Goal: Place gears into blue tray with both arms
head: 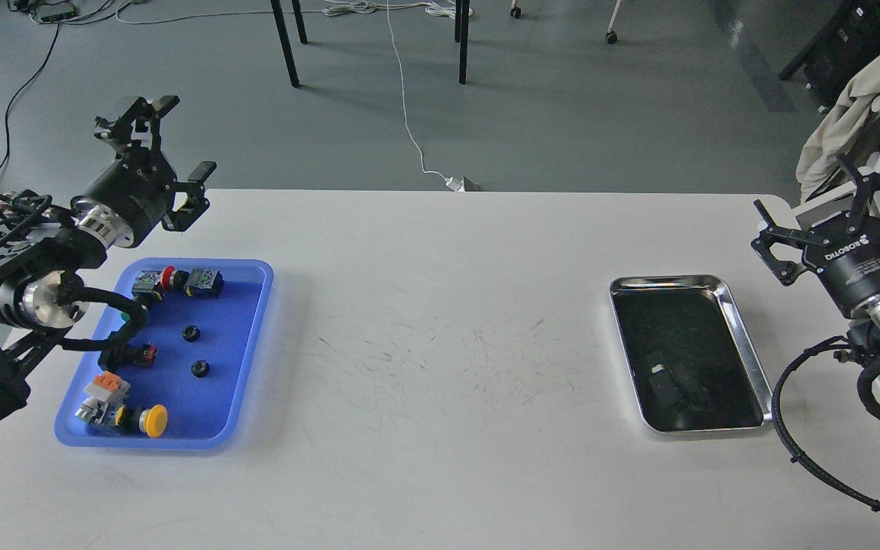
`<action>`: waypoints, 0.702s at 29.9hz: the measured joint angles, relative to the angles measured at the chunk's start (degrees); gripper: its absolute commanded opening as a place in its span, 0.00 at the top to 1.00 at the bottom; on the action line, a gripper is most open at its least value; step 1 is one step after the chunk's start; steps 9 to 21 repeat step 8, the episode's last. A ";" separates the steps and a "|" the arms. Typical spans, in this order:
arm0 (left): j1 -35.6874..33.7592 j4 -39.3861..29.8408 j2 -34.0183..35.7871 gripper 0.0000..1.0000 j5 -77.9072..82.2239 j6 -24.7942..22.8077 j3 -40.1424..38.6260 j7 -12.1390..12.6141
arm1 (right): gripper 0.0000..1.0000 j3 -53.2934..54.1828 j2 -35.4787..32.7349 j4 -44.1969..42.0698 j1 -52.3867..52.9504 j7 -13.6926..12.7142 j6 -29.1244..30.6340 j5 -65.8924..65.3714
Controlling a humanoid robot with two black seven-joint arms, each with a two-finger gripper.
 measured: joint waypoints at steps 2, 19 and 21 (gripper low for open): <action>0.05 0.90 -0.60 0.03 0.06 -0.38 -0.26 -1.53 | 0.01 -0.63 -0.02 -0.39 0.49 -0.29 0.00 -0.05; 0.08 1.32 -0.66 0.02 0.09 -0.76 -0.70 -3.20 | 0.01 -3.83 -0.21 -1.05 3.70 -0.52 0.00 -0.50; 0.08 1.32 -0.66 0.02 0.09 -0.76 -0.70 -3.20 | 0.01 -3.83 -0.21 -1.05 3.70 -0.52 0.00 -0.50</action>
